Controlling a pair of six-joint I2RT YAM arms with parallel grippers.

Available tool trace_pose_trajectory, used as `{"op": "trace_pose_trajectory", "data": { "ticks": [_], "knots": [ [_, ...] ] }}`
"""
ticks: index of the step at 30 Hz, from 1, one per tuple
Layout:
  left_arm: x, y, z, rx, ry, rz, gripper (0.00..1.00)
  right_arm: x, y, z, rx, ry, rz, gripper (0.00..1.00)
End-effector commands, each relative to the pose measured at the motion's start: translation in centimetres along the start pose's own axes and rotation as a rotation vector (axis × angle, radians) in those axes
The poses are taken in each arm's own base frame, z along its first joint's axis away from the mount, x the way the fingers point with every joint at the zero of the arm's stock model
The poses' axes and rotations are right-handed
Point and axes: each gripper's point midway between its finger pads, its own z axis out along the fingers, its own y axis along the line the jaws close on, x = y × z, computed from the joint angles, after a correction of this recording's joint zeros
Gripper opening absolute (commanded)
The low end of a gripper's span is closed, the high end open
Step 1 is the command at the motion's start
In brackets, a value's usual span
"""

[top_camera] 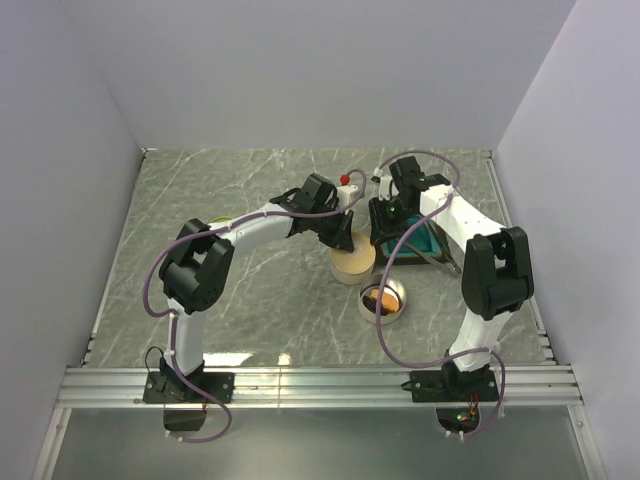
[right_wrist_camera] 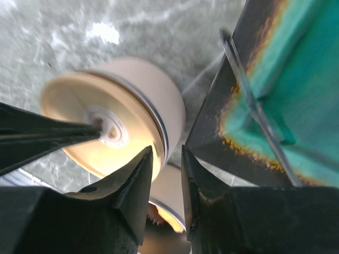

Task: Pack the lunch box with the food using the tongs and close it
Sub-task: Put the lid back on the lunch box

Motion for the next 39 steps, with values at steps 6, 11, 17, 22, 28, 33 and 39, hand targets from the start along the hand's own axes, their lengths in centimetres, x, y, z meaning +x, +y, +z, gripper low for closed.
{"op": "trace_pose_trajectory", "data": {
  "ticks": [6,11,17,22,28,33,39],
  "knots": [
    [3.3,-0.6,0.5,0.047,0.117,-0.053,0.02,-4.7,2.3,-2.3,-0.096,-0.215,-0.092,0.38],
    [3.2,-1.0,0.5,0.062,0.114,-0.055,0.03,-4.6,2.5,-1.4,-0.124,-0.196,-0.106,0.36],
    [3.0,-1.1,0.2,0.078,0.105,-0.064,0.03,-3.3,2.1,0.1,-0.145,-0.160,-0.124,0.35],
    [2.8,-0.8,0.0,0.078,0.100,-0.069,0.04,-2.1,1.7,1.3,-0.149,-0.125,-0.143,0.35],
    [2.8,-0.8,-0.1,0.080,0.101,-0.068,0.05,-1.5,1.3,1.8,-0.148,-0.111,-0.150,0.33],
    [2.4,-1.2,-0.4,0.089,0.087,-0.058,0.09,-1.5,0.9,2.4,-0.128,-0.106,-0.145,0.11],
    [0.0,-1.2,-2.3,0.063,0.016,-0.042,0.15,-1.5,0.8,2.0,-0.118,-0.100,-0.133,0.00]
  ]
}}
